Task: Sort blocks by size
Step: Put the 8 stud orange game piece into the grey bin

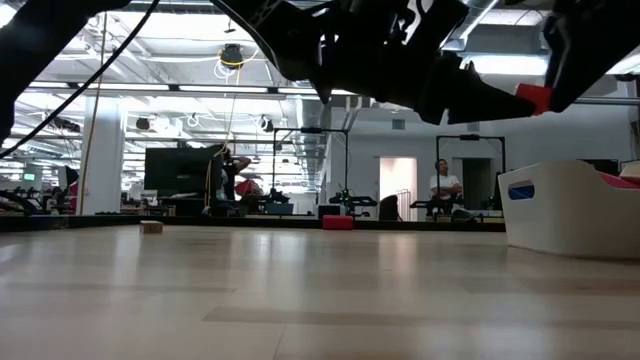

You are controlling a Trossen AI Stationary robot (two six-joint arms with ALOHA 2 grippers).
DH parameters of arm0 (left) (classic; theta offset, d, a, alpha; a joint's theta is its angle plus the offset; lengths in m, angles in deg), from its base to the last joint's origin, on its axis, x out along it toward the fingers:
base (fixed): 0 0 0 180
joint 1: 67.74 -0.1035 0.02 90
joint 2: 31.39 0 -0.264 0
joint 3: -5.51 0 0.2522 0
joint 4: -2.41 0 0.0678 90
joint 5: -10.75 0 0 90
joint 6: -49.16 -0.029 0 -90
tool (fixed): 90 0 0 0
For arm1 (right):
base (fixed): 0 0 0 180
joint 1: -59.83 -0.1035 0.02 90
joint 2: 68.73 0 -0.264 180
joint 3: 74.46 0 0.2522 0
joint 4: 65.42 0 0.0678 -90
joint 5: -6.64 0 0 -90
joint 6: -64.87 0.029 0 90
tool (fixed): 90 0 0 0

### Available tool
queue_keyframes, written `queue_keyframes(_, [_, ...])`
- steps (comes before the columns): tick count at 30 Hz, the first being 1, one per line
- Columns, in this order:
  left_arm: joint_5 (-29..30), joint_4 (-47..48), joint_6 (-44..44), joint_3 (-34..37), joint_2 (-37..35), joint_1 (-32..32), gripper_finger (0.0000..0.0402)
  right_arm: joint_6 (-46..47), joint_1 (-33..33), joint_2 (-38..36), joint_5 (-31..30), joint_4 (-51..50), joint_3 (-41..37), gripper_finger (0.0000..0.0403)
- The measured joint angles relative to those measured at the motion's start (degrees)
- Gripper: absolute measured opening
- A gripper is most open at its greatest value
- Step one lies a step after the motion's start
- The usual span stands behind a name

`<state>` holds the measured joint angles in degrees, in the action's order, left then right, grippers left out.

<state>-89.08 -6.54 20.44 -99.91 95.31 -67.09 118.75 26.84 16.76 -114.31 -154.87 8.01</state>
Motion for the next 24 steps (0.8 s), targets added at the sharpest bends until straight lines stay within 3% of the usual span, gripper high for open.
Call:
queue_keyframes(8, [0.0, -0.6, 0.7, 0.0, -0.1, 0.1, 0.0136, -5.5, 3.0, 0.0, 1.6, 2.4, 0.0, 0.0259])
queue_keyframes(16, [1.0, -0.8, 2.9, 0.0, -0.2, 0.1, 0.0139, -6.4, 3.8, 0.0, 3.2, 2.5, 0.0, 0.0162])
queue_keyframes(19, [3.1, 0.3, 5.6, 0.0, -0.3, 0.1, 0.0166, -5.6, 3.9, 0.0, 5.0, 2.4, 0.0, 0.0163])
queue_keyframes(24, [3.7, 10.0, 4.4, 0.0, -4.4, -0.8, 0.0225, -1.2, 2.3, 0.0, 8.6, -1.3, 0.0, 0.0163])
